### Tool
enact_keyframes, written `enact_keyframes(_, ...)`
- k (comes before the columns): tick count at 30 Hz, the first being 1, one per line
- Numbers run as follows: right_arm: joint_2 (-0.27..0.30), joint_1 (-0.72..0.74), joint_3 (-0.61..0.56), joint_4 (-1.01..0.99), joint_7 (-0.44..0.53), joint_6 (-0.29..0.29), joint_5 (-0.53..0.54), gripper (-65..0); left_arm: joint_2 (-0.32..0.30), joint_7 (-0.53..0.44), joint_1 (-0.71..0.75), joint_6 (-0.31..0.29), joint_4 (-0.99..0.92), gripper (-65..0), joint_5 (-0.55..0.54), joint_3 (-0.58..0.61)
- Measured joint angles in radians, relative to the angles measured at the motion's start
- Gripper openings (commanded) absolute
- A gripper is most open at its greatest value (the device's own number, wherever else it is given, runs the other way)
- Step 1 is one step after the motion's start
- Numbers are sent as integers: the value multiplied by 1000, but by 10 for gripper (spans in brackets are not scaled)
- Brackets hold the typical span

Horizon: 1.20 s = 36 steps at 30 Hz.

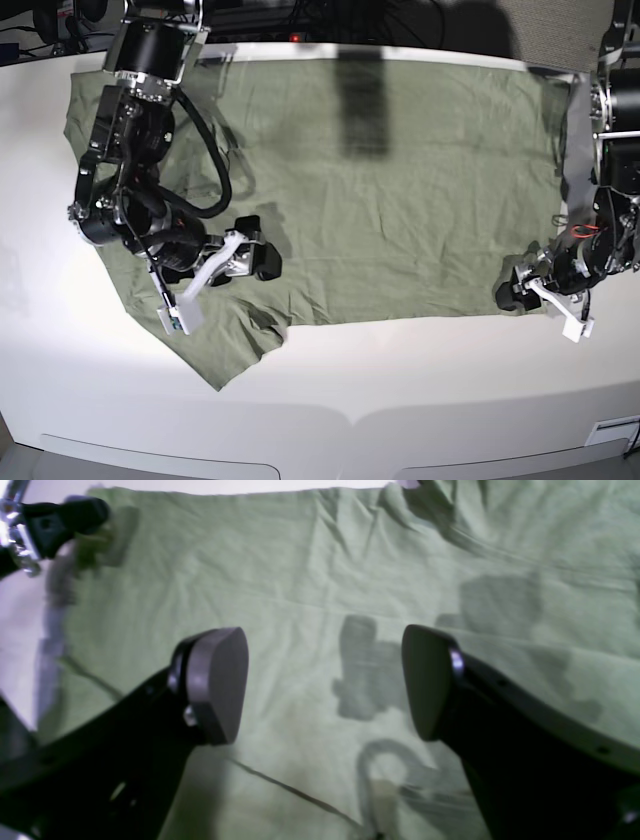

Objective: Fold the T-shirt properly
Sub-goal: 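Adjust the grip on the hem corners with both grippers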

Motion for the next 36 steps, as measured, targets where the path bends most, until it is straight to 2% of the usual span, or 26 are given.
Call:
enact_keyframes(2, 0, 0, 0, 0, 0, 0, 6, -175, 0, 0, 0, 0, 0, -248, 0, 0)
enact_keyframes(6, 0, 0, 0, 0, -6, 0, 6, -175, 0, 0, 0, 3, 0, -412, 0, 0)
enact_keyframes(9, 0, 0, 0, 0, -30, 0, 5, -175, 0, -25, 0, 3, 0, -485, 0, 0)
enact_keyframes(18, 0, 0, 0, 0, -49, 0, 6, -175, 0, -69, 0, 3, 0, -498, 0, 0)
enact_keyframes(24, 0, 0, 0, 0, -49, 0, 6, -175, 0, -82, 0, 3, 0, -598, 4, 0)
enact_keyframes(34, 0, 0, 0, 0, -53, 0, 6, -175, 0, -101, 0, 3, 0, -607, 3, 0)
enact_keyframes(36, 0, 0, 0, 0, -53, 0, 6, -175, 0, -101, 0, 3, 0, -648, 4, 0)
